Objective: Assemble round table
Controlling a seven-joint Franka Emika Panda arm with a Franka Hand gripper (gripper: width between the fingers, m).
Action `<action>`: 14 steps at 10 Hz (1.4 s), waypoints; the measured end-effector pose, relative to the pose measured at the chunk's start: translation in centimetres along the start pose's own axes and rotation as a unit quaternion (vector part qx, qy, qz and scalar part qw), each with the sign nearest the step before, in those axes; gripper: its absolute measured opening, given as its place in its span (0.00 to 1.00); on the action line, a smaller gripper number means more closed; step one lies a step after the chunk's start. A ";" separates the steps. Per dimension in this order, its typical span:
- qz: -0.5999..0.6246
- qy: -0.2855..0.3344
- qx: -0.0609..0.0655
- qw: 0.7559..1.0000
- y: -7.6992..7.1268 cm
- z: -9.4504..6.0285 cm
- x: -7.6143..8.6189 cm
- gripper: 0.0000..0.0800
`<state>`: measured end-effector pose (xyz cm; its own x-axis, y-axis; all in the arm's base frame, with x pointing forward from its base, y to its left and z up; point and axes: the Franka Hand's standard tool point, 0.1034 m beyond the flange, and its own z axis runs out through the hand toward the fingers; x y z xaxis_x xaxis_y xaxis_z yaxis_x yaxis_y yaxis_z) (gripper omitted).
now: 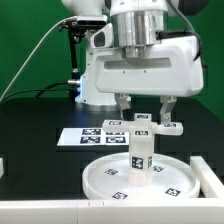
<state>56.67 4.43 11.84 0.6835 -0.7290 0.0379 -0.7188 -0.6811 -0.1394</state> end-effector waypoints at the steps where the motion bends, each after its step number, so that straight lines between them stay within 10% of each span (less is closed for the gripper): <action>1: -0.040 0.002 0.005 0.999 -0.3 -0.8 0.1 0.81; 14: -0.615 0.012 -0.013 0.788 -0.1 -0.8 0.5 0.81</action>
Offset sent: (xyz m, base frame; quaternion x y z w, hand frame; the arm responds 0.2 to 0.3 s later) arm -0.0097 0.0040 0.0093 0.0070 -0.0207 -0.3314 0.9432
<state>57.04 4.10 12.65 0.8629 0.4832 0.1479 0.4833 -0.8747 0.0375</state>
